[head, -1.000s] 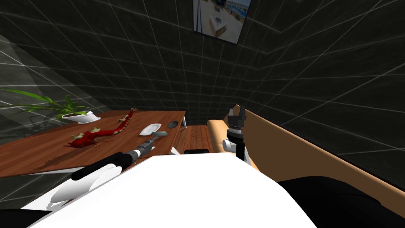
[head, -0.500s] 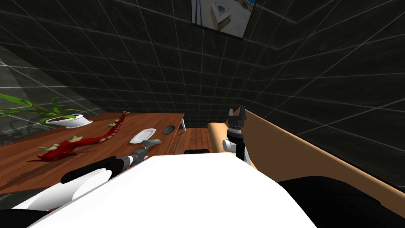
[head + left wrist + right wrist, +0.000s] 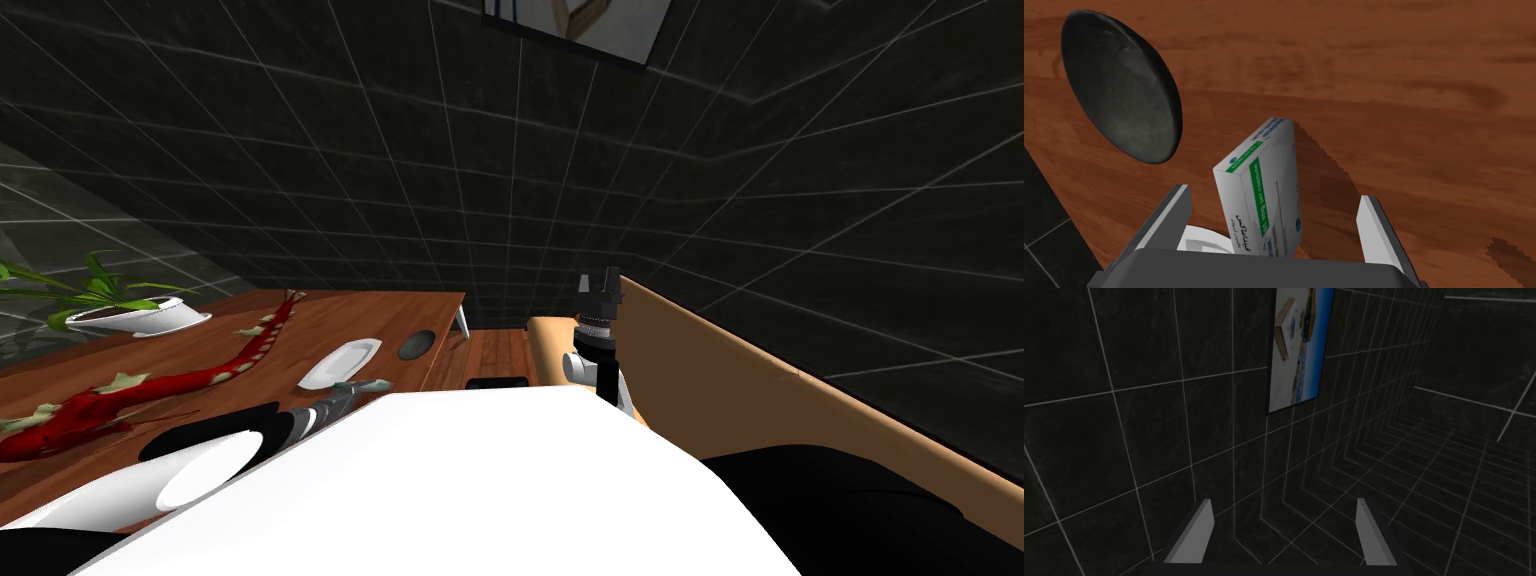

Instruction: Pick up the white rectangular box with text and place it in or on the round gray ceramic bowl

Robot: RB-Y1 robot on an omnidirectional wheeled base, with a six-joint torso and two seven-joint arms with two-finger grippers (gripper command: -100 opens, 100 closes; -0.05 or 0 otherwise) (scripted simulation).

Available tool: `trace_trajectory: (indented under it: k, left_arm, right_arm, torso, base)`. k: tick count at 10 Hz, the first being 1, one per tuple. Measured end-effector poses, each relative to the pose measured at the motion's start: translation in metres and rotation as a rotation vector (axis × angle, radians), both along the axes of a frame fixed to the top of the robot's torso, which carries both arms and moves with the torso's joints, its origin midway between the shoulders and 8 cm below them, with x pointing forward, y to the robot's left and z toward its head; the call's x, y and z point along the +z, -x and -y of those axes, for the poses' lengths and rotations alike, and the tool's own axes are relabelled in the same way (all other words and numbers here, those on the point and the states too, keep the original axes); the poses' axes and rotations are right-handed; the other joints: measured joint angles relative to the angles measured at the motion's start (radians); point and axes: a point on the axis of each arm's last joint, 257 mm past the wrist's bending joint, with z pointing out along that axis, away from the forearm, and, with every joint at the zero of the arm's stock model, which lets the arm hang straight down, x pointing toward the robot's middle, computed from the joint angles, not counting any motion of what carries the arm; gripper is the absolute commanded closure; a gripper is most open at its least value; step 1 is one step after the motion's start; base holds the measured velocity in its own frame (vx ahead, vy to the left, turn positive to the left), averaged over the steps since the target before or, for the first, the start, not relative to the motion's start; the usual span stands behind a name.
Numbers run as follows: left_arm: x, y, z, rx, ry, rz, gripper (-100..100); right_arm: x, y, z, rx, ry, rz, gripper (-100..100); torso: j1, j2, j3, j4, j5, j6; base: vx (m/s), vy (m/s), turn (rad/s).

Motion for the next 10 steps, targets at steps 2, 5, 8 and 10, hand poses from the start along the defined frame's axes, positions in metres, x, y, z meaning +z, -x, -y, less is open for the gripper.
trace_trajectory:
  k: [2, 5, 8, 10]
  left_arm:
    - [-0.009, 0.028, -0.020, 0.022, 0.004, -0.094, -100]
    - [-0.022, 0.069, -0.033, 0.048, 0.004, -0.227, -100]
    - [-0.024, 0.103, -0.050, 0.072, 0.001, -0.324, -100]
    - [-0.024, 0.104, -0.050, 0.073, 0.001, -0.328, -100]
  right_arm:
    - [0.000, 0.000, 0.000, 0.000, 0.000, 0.000, 0]
    - [0.000, 0.000, 0.000, 0.000, 0.000, 0.000, 0]
    - [0.000, 0.000, 0.000, 0.000, 0.000, 0.000, 0]
    - [0.000, 0.000, 0.000, 0.000, 0.000, 0.000, 0]
  torso:
    - [0.003, -0.003, -0.002, -0.001, 0.001, 0.000]
    - [0.003, 0.000, 0.000, 0.000, 0.001, 0.000]
    - [0.004, 0.005, 0.003, 0.001, 0.001, 0.000]
    - [0.001, 0.013, 0.007, 0.003, 0.000, 0.000]
  base:
    - [0.277, 0.053, 0.082]
    - [0.211, 0.035, 0.061]
    - [0.111, 0.041, 0.042]
    - [0.008, 0.007, -0.029]
